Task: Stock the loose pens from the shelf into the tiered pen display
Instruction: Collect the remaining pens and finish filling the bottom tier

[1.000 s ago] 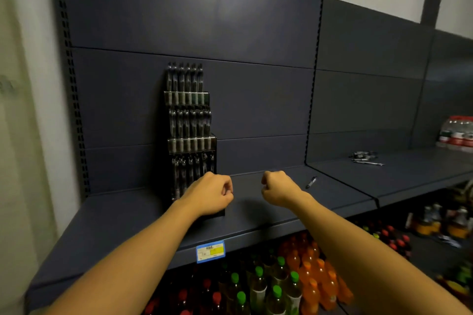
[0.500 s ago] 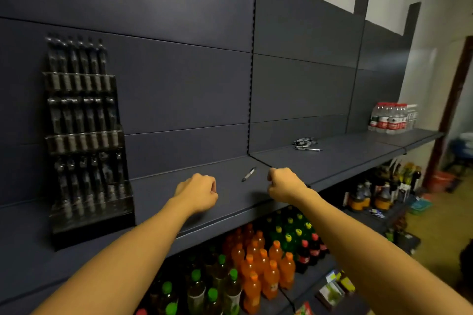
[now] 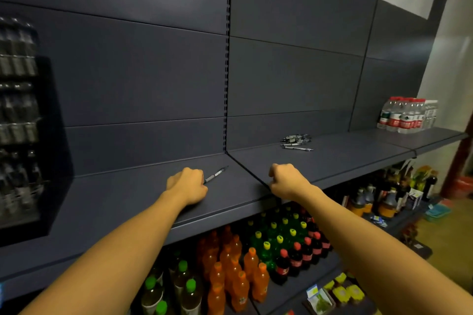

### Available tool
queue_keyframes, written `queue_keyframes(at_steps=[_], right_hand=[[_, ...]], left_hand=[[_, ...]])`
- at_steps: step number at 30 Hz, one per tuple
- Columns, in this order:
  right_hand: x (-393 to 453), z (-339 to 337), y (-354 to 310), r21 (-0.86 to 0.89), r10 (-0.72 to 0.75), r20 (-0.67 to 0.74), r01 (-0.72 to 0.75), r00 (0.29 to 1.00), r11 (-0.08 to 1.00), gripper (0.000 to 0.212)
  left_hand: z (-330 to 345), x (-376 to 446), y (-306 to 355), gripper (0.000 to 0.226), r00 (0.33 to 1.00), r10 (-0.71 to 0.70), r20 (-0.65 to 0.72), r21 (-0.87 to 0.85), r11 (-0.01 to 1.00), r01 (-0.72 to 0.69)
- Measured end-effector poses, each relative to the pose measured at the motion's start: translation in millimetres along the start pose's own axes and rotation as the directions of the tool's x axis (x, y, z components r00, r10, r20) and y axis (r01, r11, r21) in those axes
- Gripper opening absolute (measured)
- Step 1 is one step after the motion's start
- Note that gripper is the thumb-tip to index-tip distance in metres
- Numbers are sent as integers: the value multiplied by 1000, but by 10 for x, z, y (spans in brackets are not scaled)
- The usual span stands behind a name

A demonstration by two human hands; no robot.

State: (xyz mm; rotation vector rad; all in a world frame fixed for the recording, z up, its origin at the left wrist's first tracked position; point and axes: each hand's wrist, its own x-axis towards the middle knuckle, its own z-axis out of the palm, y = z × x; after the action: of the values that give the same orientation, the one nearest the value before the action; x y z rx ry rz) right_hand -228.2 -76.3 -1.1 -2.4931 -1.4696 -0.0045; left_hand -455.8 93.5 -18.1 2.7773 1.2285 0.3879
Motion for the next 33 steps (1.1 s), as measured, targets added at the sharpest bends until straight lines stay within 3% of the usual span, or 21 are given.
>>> queue_keyframes(at_steps=[9, 24, 26, 33], right_hand=[[298, 151, 283, 33, -48, -22, 49, 999, 998, 34], [1198, -144, 779, 13, -44, -98, 45, 994, 999, 34], [1311, -168, 851, 16, -32, -106, 33, 994, 999, 34], [1597, -222, 1275, -9, 45, -97, -46, 994, 999, 30]], left_hand=[[57, 457, 314, 21, 1000, 12, -18, 73, 997, -10], [307, 1527, 615, 5, 995, 8, 99, 242, 970, -32], [281, 1718, 644, 2, 998, 32, 58, 225, 973, -44], [356, 2324, 1024, 22, 979, 202, 27, 148, 968, -204]])
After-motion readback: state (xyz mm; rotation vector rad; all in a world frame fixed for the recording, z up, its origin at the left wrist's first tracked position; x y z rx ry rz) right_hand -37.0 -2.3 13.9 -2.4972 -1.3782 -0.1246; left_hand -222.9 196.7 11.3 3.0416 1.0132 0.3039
